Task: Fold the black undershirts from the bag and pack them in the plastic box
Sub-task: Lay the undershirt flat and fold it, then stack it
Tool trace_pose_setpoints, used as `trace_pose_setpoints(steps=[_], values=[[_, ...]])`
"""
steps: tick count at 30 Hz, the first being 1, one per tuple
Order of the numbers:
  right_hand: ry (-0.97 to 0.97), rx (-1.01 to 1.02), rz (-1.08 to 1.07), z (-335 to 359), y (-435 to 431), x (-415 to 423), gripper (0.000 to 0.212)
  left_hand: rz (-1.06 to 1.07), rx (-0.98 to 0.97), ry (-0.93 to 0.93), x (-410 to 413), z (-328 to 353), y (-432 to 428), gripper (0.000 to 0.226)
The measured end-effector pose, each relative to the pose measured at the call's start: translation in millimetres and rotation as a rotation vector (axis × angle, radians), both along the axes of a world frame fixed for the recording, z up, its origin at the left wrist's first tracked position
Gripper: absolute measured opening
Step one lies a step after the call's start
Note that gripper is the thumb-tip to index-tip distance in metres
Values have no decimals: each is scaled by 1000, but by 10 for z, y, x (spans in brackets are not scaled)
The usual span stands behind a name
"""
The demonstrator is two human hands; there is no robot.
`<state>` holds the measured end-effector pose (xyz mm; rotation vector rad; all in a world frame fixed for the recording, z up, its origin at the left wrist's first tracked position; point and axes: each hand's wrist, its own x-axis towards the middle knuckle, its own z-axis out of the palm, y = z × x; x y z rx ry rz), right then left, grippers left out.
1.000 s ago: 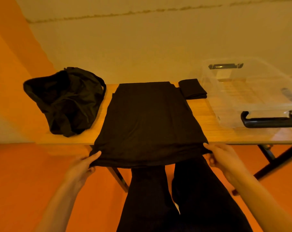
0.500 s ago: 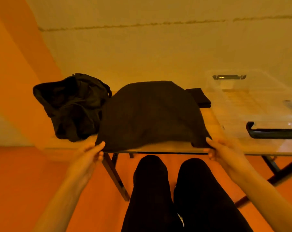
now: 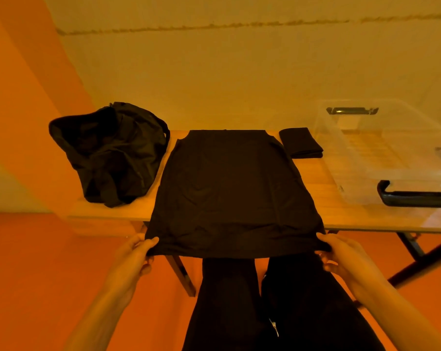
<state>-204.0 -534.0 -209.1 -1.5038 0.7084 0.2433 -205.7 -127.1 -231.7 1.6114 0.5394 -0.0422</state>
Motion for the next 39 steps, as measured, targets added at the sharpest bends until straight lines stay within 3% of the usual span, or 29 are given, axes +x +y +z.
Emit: trace_pose_setpoints(steps=[8,14,18,20,24,28,33,36,39], values=[[69,-69,-17,-6,-125,18,19,39,102,78,-5,-91,100,20],[72,-14,77,14,-26,-115,16,-34,17,126,-86,-82,36,19],[-9,179,81,546,72,581,9,-105,-265,45,543,501,-123,25],[-104,235,31,961,142,1246,5,-107,-336,22,1115,973,-230,17],[-268,462,-43,1872,332,2704,22,-89,-564,38,2583,2053,-390,14],[-518,540,-70,2826,381,3527,23,-92,-567,-194,3457,3084,-532,15],[-700,602,-41,3470,189,3609,22,-107,-621,-406,3662,3681,-455,5],[-708,578,-28,3448,54,3421,25,-96,-662,-406,3506,3587,-324,11],[-648,512,-18,3261,-13,3110,34,-87,-542,-397,3164,3297,-249,17]])
